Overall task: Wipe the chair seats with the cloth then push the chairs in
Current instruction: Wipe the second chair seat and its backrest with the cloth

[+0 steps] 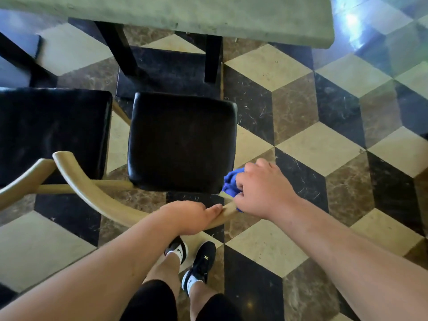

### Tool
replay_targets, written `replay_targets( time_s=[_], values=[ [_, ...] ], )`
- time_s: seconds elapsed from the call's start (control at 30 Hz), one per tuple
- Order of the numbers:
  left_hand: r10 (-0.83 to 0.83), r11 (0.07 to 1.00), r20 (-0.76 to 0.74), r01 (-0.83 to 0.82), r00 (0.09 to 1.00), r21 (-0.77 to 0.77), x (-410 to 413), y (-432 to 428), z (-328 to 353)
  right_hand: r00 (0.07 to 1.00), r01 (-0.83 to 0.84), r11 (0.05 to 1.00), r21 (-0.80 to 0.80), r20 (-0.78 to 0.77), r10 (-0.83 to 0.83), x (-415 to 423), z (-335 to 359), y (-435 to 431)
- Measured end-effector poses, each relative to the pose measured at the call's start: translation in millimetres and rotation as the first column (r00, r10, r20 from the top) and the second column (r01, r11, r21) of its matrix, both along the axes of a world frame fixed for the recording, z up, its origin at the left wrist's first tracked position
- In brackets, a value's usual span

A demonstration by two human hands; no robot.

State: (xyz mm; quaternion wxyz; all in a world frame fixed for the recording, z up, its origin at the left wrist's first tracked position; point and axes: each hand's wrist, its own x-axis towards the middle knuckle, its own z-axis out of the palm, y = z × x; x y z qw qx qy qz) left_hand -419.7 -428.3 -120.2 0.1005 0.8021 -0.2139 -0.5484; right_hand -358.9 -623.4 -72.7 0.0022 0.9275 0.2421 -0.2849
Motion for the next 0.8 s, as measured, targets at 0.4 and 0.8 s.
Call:
replay_targets(
  time_s=[0.4,0.8],
  values=[
    [0.42,0.895,-0.531,-0.431,0.736,0.111,35.7,1.5,-37.8,0.749,-0.311,0.879,-0.362,-0.662,-0.008,70.2,-142.9,61.8],
    [0.445,0.892,-0.336,-0.445,0.83,0.083,90.7,-4.0,-153.7,0.551,-0.546,0.74,-0.393,-0.834,-0.036,100.4,-263.7,96.3]
  ],
)
